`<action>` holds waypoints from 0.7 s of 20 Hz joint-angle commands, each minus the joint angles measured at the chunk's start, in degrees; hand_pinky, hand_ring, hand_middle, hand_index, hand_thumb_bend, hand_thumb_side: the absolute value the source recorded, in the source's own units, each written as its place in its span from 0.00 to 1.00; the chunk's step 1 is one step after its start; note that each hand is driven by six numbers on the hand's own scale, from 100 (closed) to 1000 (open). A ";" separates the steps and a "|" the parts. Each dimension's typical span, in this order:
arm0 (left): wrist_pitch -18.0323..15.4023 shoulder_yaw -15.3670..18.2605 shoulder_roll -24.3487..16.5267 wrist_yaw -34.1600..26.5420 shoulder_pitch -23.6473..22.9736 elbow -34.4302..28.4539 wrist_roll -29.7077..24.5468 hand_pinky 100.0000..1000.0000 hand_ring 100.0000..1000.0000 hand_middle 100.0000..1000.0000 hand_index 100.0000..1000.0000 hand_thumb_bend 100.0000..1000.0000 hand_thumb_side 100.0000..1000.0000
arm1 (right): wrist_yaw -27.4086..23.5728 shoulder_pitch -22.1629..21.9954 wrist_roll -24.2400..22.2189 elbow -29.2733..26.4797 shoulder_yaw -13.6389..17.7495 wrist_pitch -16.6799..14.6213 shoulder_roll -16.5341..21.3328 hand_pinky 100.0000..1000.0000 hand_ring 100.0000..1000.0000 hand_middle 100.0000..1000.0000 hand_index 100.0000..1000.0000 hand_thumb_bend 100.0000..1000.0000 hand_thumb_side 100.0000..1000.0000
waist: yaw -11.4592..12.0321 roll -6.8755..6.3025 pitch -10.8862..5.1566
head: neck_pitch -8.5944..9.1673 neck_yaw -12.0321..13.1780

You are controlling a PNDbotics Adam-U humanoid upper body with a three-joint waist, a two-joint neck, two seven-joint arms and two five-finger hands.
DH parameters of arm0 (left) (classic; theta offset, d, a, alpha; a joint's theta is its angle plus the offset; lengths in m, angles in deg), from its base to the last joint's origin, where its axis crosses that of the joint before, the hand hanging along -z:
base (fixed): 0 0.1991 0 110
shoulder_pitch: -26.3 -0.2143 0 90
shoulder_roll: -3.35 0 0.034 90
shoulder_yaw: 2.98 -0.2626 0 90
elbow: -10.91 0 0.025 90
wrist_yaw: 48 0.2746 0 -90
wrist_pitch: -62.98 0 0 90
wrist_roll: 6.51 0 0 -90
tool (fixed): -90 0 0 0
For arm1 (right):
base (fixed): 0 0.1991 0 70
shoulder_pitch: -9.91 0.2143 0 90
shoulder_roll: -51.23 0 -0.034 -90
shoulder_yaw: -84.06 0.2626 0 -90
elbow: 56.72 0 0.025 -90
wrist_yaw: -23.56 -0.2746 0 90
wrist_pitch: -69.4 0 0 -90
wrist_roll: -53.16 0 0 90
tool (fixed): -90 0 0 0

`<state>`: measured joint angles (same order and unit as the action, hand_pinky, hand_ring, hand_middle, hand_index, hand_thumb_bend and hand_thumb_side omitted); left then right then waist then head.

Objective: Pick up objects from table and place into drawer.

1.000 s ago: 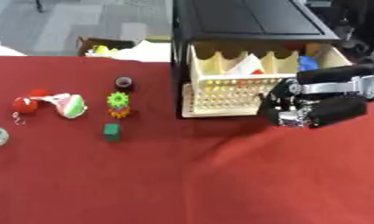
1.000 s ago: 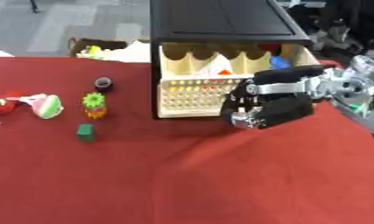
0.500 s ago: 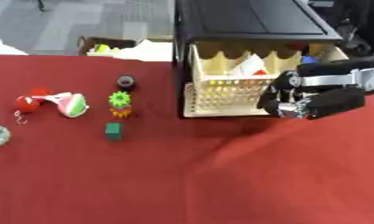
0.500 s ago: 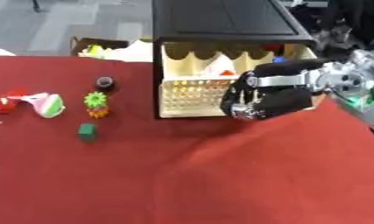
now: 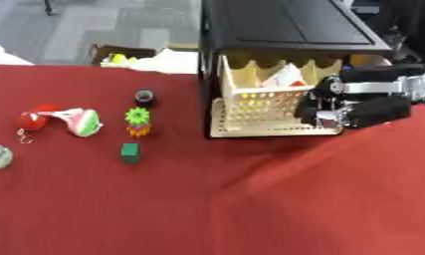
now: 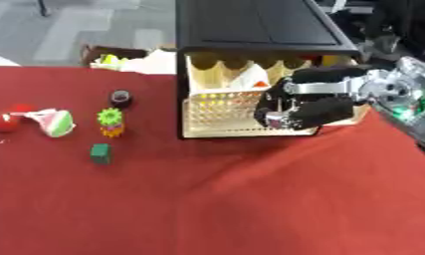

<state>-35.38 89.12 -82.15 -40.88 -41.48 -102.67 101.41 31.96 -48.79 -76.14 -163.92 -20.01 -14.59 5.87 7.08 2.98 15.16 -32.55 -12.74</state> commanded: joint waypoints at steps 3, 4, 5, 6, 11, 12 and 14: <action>-0.08 0.27 -0.19 0.17 0.72 -1.01 -0.30 0.42 0.56 0.60 0.75 0.00 0.95 | 0.49 1.07 0.34 1.68 0.90 -0.66 0.75 0.38 0.56 0.64 0.80 0.00 1.00 | 0.14 -0.10 -0.53 | 1.03 0.01; -0.09 0.25 -0.17 0.17 0.75 -1.01 -0.34 0.42 0.56 0.60 0.74 0.00 0.95 | 0.47 1.22 0.34 1.75 0.86 -0.73 0.69 0.38 0.56 0.64 0.80 0.00 1.00 | 0.15 -0.08 -0.49 | 1.10 -0.02; -0.09 0.22 -0.13 0.17 0.79 -1.01 -0.40 0.42 0.56 0.60 0.74 0.00 0.95 | 0.48 1.41 0.32 1.84 0.78 -0.79 0.60 0.38 0.56 0.64 0.80 0.00 1.00 | 0.17 -0.05 -0.44 | 1.18 -0.05; -0.08 0.21 -0.11 0.18 0.84 -1.01 -0.46 0.42 0.56 0.60 0.74 0.00 0.95 | 0.51 1.59 0.27 1.98 0.71 -0.82 0.52 0.38 0.56 0.64 0.80 0.00 1.00 | 0.22 -0.03 -0.39 | 1.28 -0.10; -0.13 0.18 -0.01 0.16 1.01 -1.01 -0.64 0.42 0.56 0.60 0.74 0.00 0.95 | 0.36 2.57 0.09 2.94 0.49 -0.76 -0.05 0.38 0.56 0.64 0.80 0.00 1.00 | 0.62 -0.02 -0.16 | 1.81 -0.18; -0.13 0.18 0.00 0.15 1.02 -1.01 -0.66 0.42 0.56 0.60 0.74 0.00 0.95 | 0.36 2.68 0.07 3.07 0.45 -0.78 -0.11 0.38 0.56 0.64 0.80 0.00 1.00 | 0.64 -0.02 -0.15 | 1.84 -0.18; -0.16 0.16 0.05 0.15 1.09 -1.01 -0.71 0.42 0.56 0.60 0.74 0.00 0.95 | 0.41 3.15 0.16 3.57 0.52 -0.70 -0.40 0.38 0.56 0.64 0.80 0.00 1.00 | 0.86 -0.04 0.00 | 2.08 -0.32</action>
<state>-35.39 89.12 -81.65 -40.88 -41.26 -102.67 100.92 32.04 -46.28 -75.92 -160.87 -20.03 -15.31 4.42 7.90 3.02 15.91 -31.25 -12.81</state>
